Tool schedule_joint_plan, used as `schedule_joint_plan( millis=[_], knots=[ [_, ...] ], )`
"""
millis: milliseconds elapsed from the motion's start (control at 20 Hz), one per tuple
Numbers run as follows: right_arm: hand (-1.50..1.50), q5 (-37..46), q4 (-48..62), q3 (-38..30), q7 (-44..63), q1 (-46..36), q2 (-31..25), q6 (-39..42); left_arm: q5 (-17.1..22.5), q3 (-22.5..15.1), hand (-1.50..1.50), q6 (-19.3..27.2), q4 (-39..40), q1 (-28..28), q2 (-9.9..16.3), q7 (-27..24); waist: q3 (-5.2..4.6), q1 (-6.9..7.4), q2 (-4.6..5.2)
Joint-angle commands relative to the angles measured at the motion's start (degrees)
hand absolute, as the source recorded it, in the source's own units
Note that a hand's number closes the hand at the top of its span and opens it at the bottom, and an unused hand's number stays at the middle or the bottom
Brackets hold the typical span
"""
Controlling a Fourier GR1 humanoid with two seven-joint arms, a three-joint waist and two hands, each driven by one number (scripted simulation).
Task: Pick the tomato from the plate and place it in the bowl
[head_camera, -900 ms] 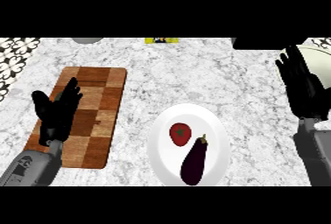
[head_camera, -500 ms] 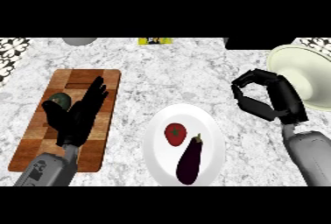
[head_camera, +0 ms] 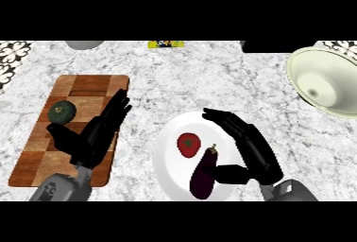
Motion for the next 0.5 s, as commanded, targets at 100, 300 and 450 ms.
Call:
schedule_joint_plan(
  millis=[100,300,450],
  knots=[
    [-1.50,17.52,-5.11,4.58,20.25,-5.88,-6.16,5.96,0.70,0.96,0.00,-0.58,-0.43,-1.09,0.13,1.21,-0.17,-0.26,-0.22],
    [-1.50,23.28,-8.25,9.85,38.40,-8.34,-0.46,15.47,-0.15,-0.13,0.00,-1.28,0.22,0.13,-0.29,0.62,-0.11,0.36,0.00],
    [-1.50,21.82,-12.35,11.85,49.14,-11.10,2.61,26.60,-0.99,-1.14,0.00,-0.74,-2.63,2.01,-0.56,0.31,-0.04,0.74,-0.10]
  ],
)
